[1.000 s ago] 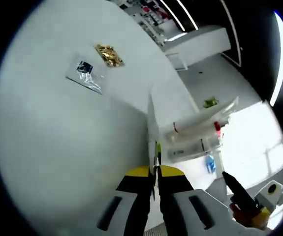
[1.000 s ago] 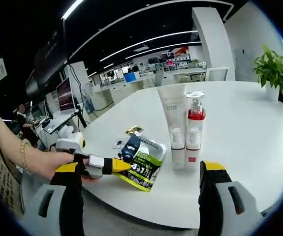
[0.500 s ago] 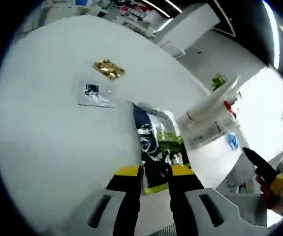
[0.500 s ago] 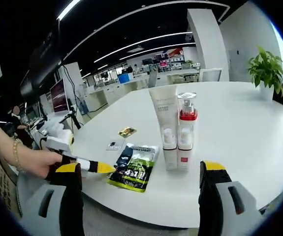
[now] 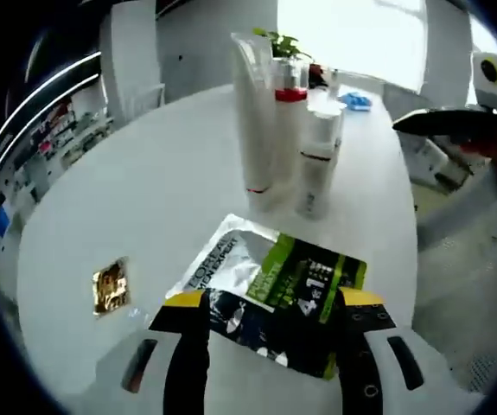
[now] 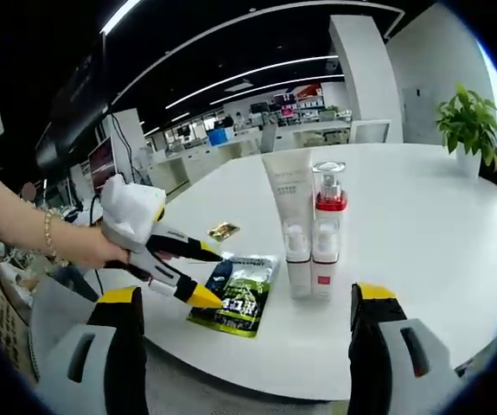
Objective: Arrange the skincare products in the storage area until every visible bottle or jar stands upright without overlapping.
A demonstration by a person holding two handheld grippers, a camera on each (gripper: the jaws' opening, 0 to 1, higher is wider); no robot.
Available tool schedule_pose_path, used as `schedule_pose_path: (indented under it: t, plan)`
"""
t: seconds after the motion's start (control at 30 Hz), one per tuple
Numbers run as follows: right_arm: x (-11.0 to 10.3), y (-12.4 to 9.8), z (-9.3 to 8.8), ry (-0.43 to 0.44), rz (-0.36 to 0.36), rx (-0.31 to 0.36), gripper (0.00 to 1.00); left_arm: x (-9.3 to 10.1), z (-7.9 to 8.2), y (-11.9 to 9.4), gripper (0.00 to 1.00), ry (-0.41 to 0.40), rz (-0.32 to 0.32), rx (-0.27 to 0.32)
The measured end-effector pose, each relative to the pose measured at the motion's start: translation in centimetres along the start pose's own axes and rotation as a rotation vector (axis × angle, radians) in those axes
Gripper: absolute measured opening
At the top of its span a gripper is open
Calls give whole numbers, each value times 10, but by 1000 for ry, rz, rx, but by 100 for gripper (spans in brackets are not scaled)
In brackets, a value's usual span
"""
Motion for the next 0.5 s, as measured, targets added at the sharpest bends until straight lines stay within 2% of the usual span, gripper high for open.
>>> schedule_pose_path:
  t: [0.1, 0.23, 0.5]
  plan:
    - [0, 0, 0, -2, -3, -1, 100, -4, -6, 8, 63, 25, -22, -74]
    - [1, 0, 0, -2, -11, 1, 100, -10, -4, 11, 69, 27, -45, -78]
    - [1, 0, 0, 3, -19, 1, 100, -17, 2, 16, 69, 58, -61, -59]
Point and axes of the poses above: the point that each gripper's makers call its tool centre point, and the gripper's own axes: y roughly forward along the fingers, x roughly to its right, z roughly out of its top, the point moved 9 cm from there along -y, roughly backward along the fingers, and after that the axes turned 9 degrees about -x, right-handed, at the moved point
